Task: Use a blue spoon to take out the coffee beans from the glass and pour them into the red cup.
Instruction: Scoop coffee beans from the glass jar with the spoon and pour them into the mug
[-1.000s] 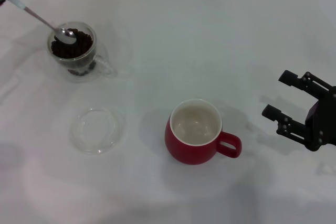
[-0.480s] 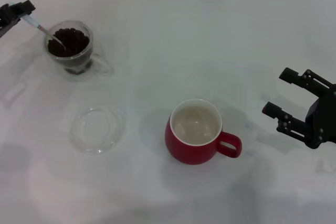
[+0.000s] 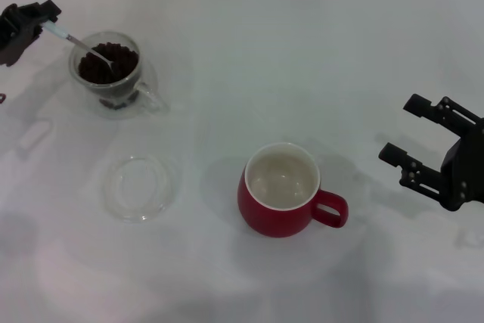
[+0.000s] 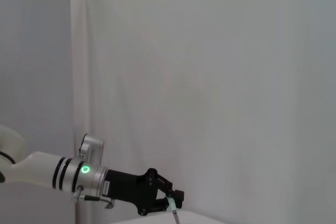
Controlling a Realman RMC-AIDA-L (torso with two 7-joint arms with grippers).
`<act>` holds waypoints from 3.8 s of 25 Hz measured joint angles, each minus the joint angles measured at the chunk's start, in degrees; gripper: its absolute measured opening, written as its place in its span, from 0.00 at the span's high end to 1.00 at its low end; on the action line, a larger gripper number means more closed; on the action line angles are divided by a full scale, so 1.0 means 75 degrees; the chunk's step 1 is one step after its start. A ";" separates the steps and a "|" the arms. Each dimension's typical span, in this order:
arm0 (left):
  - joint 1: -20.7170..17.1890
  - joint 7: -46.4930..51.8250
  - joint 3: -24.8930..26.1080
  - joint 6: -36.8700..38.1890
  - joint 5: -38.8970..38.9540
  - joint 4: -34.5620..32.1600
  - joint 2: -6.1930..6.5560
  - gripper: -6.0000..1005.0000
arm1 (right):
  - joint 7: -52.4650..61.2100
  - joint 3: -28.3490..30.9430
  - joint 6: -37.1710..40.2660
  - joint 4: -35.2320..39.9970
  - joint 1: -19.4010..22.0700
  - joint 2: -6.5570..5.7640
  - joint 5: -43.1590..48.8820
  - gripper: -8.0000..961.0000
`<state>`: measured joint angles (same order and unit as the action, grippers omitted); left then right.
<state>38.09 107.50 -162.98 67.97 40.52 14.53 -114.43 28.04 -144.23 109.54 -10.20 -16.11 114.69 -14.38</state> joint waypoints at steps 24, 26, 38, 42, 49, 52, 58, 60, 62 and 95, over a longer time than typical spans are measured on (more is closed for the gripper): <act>-0.0878 0.0549 0.0009 0.1299 0.1079 -0.0242 0.0057 0.87 | -0.0154 0.0000 0.0020 0.0000 -0.0044 -0.0008 -0.0031 0.19; -0.0748 0.0520 0.0002 0.1817 0.0827 -0.0250 0.0068 0.87 | -0.0232 0.0000 0.0020 0.0001 -0.0064 -0.0012 -0.0069 0.19; -0.0333 0.0557 0.0005 0.2871 -0.0093 -0.0568 0.0028 0.87 | -0.0552 0.0000 0.0020 -0.0008 -0.0152 -0.0018 -0.0550 0.19; -0.0096 0.0557 0.0004 0.2949 -0.0487 -0.0649 -0.0001 0.87 | -0.0623 0.0000 0.0056 0.0050 -0.0105 -0.0003 -0.0904 0.20; 0.0292 0.0512 0.0005 0.2967 -0.1107 -0.0885 -0.0118 0.87 | -0.0691 0.0000 0.0114 0.0095 -0.0003 0.0000 -0.1242 0.20; 0.0418 0.0425 0.0005 0.2944 -0.1351 -0.0887 -0.0180 0.87 | -0.0691 0.0000 0.0114 0.0095 0.0029 0.0000 -0.1272 0.20; 0.0703 0.0023 0.0004 0.2920 -0.1956 -0.0892 -0.0275 0.87 | -0.0692 0.0000 0.0114 0.0094 0.0054 0.0000 -0.1317 0.20; 0.0768 -0.0121 0.0004 0.2925 -0.2089 -0.0893 -0.0279 0.87 | -0.0691 0.0000 0.0114 0.0095 0.0054 0.0000 -0.1319 0.20; 0.0840 -0.0295 0.0005 0.2927 -0.2192 -0.0879 -0.0275 0.87 | -0.0685 -0.0001 0.0115 0.0094 0.0053 0.0000 -0.1330 0.20; 0.2850 -0.2647 0.0004 0.2925 -0.3741 -0.0411 -0.0387 0.87 | -0.0620 0.0000 -0.0382 0.0282 -0.0045 0.0000 -0.1731 0.20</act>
<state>59.47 87.65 -162.95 89.91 12.47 11.44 -117.34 23.38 -144.23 106.68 -8.08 -16.45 114.69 -27.36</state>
